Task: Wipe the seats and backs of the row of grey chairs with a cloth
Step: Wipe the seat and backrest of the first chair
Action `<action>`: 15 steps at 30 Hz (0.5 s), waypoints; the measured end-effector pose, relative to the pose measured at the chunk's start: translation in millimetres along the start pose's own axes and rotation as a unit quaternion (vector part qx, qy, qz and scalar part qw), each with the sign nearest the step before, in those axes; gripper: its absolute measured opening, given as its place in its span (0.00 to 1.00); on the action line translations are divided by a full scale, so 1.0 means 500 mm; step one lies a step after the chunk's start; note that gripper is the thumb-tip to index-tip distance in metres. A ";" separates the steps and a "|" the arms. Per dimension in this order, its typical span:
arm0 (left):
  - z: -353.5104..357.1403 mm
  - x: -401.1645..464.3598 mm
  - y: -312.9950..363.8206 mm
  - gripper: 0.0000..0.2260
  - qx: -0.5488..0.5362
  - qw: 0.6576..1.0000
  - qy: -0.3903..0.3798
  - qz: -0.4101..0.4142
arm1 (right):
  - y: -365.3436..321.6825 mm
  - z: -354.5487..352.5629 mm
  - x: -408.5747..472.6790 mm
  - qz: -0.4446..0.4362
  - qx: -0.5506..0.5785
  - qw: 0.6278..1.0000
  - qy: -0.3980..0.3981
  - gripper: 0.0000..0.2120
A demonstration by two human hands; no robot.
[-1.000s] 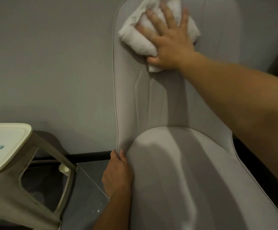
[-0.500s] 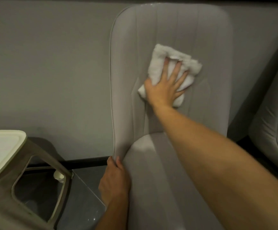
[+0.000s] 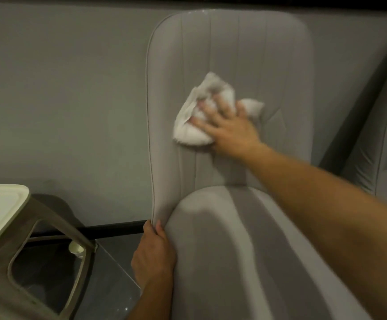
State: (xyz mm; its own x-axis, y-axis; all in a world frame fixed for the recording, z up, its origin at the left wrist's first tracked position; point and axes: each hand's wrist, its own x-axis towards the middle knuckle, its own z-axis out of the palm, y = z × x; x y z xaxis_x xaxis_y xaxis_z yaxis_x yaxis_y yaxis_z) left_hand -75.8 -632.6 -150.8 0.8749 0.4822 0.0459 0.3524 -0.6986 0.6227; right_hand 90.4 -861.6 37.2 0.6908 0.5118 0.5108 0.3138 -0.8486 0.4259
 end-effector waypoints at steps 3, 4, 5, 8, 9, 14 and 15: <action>0.002 0.000 0.000 0.24 0.006 1.000 0.003 0.003 | 0.153 -0.027 -0.010 0.016 -0.078 0.997 0.016 0.41; 0.001 0.000 0.000 0.25 0.008 1.000 0.001 0.000 | 0.176 -0.031 -0.025 0.017 -0.101 0.995 0.009 0.43; 0.001 0.000 0.000 0.26 0.007 1.000 -0.002 -0.002 | 0.186 -0.031 -0.043 0.029 -0.110 0.994 -0.004 0.44; -0.001 -0.004 0.003 0.26 0.003 1.000 0.006 0.007 | 0.163 -0.002 -0.098 0.123 -0.079 0.989 -0.007 0.47; -0.003 -0.005 0.004 0.26 0.004 1.000 0.009 0.012 | 0.141 0.011 -0.107 0.170 -0.056 0.984 -0.003 0.47; -0.001 -0.005 0.003 0.25 0.010 1.000 0.007 0.006 | -0.091 0.057 -0.056 0.479 0.141 0.866 0.030 0.44; 0.000 -0.004 0.001 0.24 0.008 1.000 0.008 0.005 | -0.148 0.061 -0.040 0.529 0.189 0.827 0.032 0.44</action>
State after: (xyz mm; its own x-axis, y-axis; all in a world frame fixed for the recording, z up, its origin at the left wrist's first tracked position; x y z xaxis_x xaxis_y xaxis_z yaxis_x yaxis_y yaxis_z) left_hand -77.5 -634.0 -150.3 0.8727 0.4839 0.0653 0.3493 -0.7122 0.6089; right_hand 73.0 -813.4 -27.3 0.6771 -0.5475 0.4918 -0.2538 -0.8010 -0.5422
